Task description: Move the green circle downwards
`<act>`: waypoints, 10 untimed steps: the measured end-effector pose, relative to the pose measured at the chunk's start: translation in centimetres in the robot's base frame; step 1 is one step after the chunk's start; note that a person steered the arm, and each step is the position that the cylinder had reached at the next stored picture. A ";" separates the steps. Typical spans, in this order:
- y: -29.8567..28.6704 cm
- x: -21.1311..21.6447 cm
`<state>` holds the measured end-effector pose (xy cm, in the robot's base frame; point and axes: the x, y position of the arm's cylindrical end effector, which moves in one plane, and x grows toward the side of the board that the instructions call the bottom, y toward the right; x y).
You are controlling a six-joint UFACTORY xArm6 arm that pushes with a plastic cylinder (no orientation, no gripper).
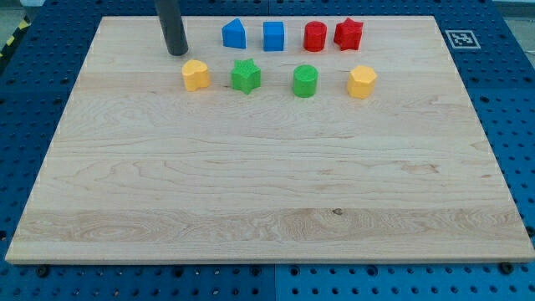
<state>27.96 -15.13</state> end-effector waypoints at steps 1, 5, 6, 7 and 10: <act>3.0 0.0; 16.9 4.1; 20.4 4.1; 21.0 4.3; 20.2 7.2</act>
<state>35.12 5.04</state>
